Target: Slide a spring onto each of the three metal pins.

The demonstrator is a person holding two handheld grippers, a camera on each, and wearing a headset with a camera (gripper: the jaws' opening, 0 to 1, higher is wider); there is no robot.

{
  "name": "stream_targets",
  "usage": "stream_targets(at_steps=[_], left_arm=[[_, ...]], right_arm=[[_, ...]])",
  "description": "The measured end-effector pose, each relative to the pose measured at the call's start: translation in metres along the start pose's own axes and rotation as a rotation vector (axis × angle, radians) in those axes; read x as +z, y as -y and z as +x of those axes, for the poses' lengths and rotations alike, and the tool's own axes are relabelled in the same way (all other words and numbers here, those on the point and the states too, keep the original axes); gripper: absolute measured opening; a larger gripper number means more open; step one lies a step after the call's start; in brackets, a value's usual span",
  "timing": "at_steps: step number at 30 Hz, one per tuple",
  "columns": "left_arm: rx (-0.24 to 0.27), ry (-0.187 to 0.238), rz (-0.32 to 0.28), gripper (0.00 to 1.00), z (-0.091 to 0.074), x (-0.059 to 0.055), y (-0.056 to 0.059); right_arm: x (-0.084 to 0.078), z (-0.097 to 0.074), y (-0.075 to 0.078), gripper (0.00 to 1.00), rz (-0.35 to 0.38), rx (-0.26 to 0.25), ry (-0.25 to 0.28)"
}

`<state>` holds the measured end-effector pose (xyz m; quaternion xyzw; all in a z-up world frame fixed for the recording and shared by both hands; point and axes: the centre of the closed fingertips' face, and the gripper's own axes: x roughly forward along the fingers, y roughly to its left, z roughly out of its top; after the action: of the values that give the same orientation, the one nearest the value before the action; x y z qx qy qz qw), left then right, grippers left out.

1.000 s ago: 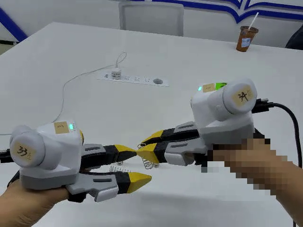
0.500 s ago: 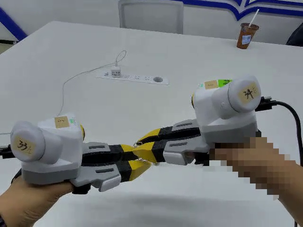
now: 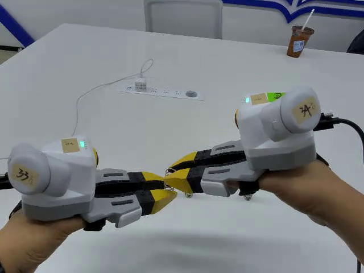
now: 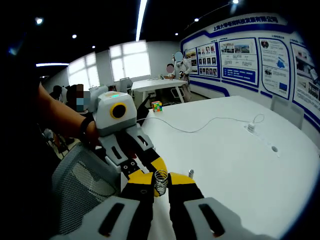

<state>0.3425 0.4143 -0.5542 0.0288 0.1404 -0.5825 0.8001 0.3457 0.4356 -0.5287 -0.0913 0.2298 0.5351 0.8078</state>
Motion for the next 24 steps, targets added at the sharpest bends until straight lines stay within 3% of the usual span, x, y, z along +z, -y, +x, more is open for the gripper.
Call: stream_targets(at_steps=[13, 24], left_arm=[[0.003, -0.003, 0.004, 0.22, -0.002, -0.005, -0.001], [0.030, -0.007, -0.006, 0.33, -0.018, -0.008, -0.005]], right_arm=[[0.005, -0.005, 0.010, 0.12, -0.016, -0.030, -0.002], [0.009, -0.025, 0.045, 0.12, -0.030, -0.141, 0.000]])
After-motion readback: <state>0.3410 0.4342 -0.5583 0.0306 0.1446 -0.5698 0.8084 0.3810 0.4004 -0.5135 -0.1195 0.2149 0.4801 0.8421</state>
